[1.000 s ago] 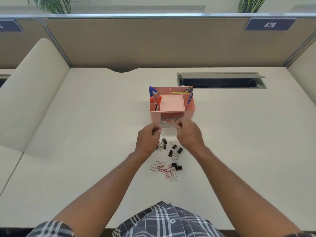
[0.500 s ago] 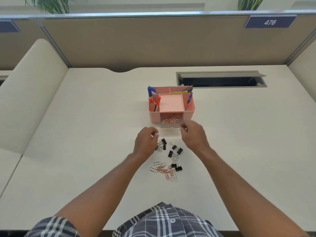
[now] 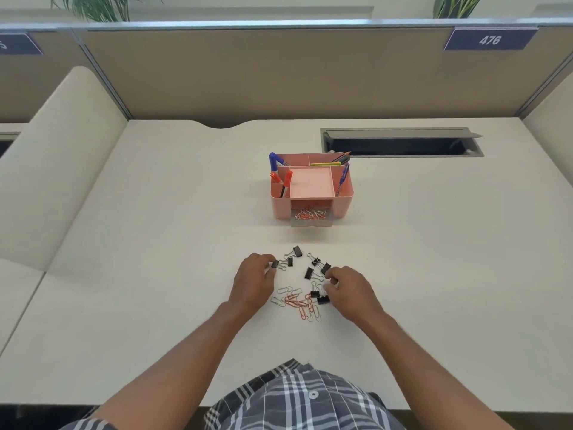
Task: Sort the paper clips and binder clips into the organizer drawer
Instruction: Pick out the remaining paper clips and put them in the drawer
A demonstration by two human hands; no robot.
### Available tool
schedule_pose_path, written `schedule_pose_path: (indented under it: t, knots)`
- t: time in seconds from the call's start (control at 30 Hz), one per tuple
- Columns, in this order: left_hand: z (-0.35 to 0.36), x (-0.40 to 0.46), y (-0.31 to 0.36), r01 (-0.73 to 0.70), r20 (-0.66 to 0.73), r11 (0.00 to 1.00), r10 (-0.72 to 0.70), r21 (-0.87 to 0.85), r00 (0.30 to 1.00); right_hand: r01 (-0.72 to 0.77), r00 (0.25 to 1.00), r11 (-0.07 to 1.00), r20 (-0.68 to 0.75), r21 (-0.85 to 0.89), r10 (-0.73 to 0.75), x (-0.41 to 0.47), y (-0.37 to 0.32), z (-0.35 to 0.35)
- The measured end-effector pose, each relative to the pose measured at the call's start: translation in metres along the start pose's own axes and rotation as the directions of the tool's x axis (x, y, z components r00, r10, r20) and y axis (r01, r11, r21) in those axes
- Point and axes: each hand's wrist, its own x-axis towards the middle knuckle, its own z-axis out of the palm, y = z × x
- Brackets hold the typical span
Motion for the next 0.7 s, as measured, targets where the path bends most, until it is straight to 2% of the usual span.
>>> schedule_pose_path:
  t: [0.13,0.4,0.53,0.7]
  knots:
    - [0.001,-0.02,-0.002,0.014,0.006,0.999,-0.014,-0.032,1.0,0.043,0.994,0.996,0.099,-0.081,-0.034,-0.007,0.001,0.011]
    - [0.013,-0.051,-0.001,-0.109,0.115,0.993,0.103,0.043,0.988,0.036,0.998,0.997,0.051,-0.062,-0.033,-0.004,0.003,0.013]
    - [0.015,-0.051,0.001,-0.137,0.105,0.988,0.129,0.069,0.986,0.07,0.997,0.993,0.05,-0.097,-0.065,-0.008,0.003,0.015]
    - [0.016,-0.049,0.004,-0.169,0.076,0.982,0.163,0.087,0.984,0.128,0.99,0.979,-0.041,-0.156,-0.136,-0.015,0.003,0.026]
